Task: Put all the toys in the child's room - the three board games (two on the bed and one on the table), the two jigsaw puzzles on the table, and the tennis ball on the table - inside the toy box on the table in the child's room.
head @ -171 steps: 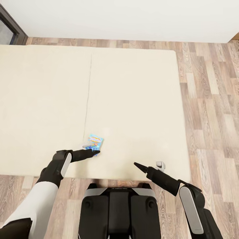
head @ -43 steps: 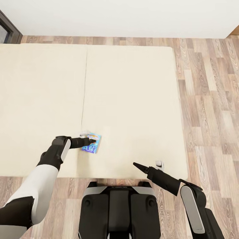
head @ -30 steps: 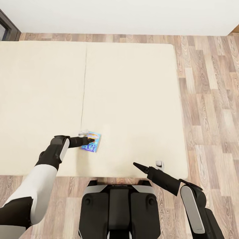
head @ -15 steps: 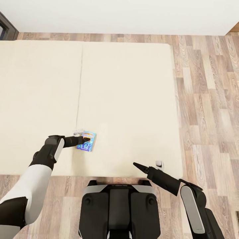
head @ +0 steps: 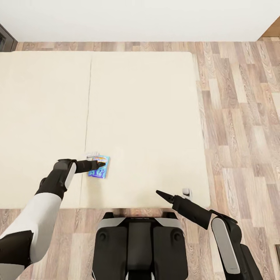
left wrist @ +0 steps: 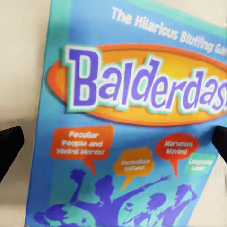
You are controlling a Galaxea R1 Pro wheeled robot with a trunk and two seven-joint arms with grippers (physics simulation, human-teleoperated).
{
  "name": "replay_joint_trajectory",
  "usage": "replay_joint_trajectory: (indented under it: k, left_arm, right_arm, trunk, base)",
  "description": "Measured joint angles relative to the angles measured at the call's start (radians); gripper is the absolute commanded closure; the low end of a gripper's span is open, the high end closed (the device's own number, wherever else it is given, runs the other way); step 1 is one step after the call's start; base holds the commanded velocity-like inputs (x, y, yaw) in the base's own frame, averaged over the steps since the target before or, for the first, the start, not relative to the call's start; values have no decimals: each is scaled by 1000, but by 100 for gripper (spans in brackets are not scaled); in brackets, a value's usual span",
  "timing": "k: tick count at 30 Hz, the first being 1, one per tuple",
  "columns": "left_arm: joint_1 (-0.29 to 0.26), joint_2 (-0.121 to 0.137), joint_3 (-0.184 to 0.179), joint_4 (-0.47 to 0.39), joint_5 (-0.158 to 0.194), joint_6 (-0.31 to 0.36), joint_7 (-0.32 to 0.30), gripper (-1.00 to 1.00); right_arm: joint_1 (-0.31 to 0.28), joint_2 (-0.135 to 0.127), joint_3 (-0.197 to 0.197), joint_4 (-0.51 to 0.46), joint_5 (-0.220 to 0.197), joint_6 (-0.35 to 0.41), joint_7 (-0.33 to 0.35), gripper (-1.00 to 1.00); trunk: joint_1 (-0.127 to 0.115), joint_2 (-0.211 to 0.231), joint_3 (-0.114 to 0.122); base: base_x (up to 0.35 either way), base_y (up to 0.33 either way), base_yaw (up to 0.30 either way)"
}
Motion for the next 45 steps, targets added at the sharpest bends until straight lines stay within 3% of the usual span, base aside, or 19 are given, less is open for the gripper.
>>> replay_joint_trajectory:
  k: [6,9,10,12,45]
  left_arm:
    - [0,-19,1,1,-5,-6,-2,-100]
    - [0,-51,1,1,-9,-5,-1,-100]
    - [0,-55,1,7,8,-5,-6,-100]
    - [1,-56,0,14,27,1,-8,-100]
    - [2,-57,0,15,27,0,-8,-100]
  right_arm:
    - [1,0,0,0,1,0,0,-100]
    - [1,0,0,0,1,-1,0,-100]
    - [1,0,0,0,1,-1,0,-100]
    - [1,0,0,0,1,-1,0,-100]
    - [1,0,0,0,2,-1,0,-100]
  trunk:
    - [0,0,2]
    - [0,0,4]
    - [0,0,5]
    - [1,1,8]
    - [1,1,16]
  base:
    - [0,0,-20]
    - [0,0,-3]
    - [0,0,-1]
    - [0,0,0]
    - [-16,-81,0]
